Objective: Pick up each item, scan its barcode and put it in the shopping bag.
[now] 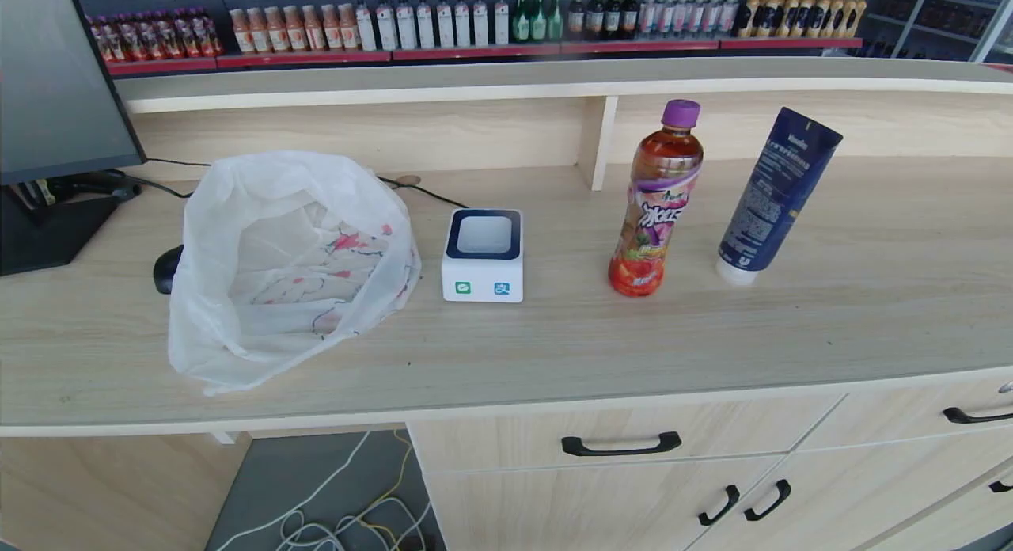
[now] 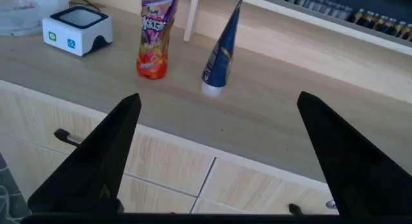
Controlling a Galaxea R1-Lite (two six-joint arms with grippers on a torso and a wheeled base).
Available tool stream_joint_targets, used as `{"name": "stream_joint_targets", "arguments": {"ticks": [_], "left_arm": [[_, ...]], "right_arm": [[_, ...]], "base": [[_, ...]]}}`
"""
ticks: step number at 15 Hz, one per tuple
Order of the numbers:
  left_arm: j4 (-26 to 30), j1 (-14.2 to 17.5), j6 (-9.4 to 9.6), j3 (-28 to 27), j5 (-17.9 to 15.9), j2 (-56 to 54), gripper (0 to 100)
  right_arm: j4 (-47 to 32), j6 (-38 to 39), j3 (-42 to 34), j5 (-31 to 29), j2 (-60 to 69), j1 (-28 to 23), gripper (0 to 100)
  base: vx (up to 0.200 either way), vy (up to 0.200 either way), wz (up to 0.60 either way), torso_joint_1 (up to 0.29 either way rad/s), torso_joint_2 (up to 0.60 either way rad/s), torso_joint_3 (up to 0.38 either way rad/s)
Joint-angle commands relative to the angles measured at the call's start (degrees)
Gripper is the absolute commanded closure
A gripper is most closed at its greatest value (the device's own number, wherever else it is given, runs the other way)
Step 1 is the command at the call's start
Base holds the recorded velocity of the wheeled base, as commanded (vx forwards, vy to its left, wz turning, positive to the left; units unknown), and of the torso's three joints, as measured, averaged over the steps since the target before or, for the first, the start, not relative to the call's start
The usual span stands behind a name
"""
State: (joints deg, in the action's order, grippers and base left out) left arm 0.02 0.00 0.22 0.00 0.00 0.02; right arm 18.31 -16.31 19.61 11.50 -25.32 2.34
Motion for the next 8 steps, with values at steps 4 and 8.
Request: {"name": "stream_joint_targets", "arguments": {"ticks": [4, 8], "left_arm": [[0.0, 0.0, 0.04, 0.0, 0.0, 0.0, 0], [0.0, 0.0, 0.04, 0.0, 0.0, 0.0, 0]], "right_arm": [[0.7, -12.4, 3.1, 0.1, -10.7, 6.4, 0], [1.6, -14.5, 4.7, -0.1, -14.3, 8.7, 0]], "base": [[0.0, 0.0, 0.0, 0.0, 0.0, 0.0], [0.0, 0.0, 0.0, 0.0, 0.0, 0.0]]}}
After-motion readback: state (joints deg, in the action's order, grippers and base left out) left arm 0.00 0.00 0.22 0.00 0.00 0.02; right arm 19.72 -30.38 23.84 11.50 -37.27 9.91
